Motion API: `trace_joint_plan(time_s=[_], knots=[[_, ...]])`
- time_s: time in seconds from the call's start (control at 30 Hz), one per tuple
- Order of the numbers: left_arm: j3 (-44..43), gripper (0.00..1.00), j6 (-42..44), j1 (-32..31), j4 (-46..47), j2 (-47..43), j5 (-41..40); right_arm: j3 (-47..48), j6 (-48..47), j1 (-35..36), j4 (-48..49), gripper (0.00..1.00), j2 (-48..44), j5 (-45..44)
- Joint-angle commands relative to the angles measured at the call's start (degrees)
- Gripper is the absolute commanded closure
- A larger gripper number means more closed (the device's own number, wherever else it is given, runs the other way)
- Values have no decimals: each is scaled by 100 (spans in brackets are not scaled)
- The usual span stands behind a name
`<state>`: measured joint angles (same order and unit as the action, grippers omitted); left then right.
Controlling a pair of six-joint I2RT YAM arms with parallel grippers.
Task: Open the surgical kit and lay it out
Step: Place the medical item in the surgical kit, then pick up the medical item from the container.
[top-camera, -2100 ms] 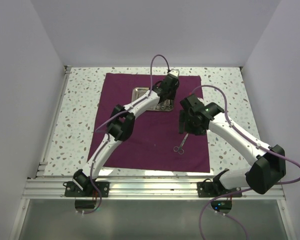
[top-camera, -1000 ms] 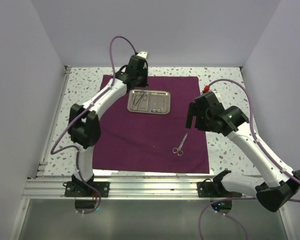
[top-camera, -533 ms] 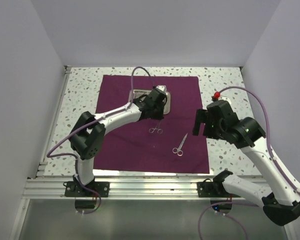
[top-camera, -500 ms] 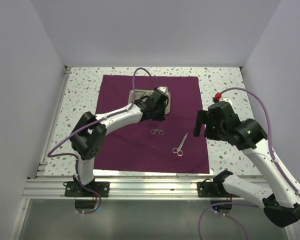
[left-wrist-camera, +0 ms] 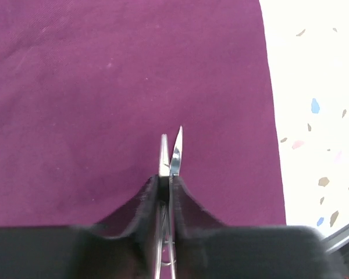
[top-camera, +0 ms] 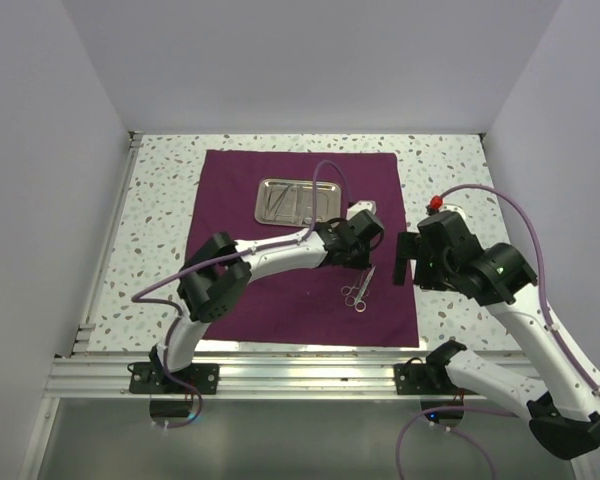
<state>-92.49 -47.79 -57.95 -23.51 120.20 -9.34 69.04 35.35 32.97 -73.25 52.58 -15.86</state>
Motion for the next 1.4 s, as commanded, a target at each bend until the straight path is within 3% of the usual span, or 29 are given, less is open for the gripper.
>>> trace_joint_plan(time_s=[0.0, 0.17, 0.23, 0.47, 0.67, 0.97, 1.37], knots=[[-349, 78, -240, 56, -119, 108, -33, 5, -117, -19, -84, 1, 103, -163], [-761, 49, 85, 82, -549, 21, -102, -48, -11, -10, -66, 2, 191, -303], [-972, 43, 321, 187, -663, -84, -94, -83, 33, -19, -49, 2, 253, -339], [-1377, 43, 1262, 1285, -787, -261, -446, -92, 331, -19, 101, 2, 516, -409], [-2150, 46, 2106, 2410, -717, 564, -340, 57, 481, -19, 224, 2, 868, -497], [-3583, 46, 2661, 2859, -716, 1857, -76, 277, 622, -10, 373, 1, 1466, -506], [-2634, 50, 2714, 2921, -365, 1673, -147, 479, 596, -10, 540, 2, 1941, -488]])
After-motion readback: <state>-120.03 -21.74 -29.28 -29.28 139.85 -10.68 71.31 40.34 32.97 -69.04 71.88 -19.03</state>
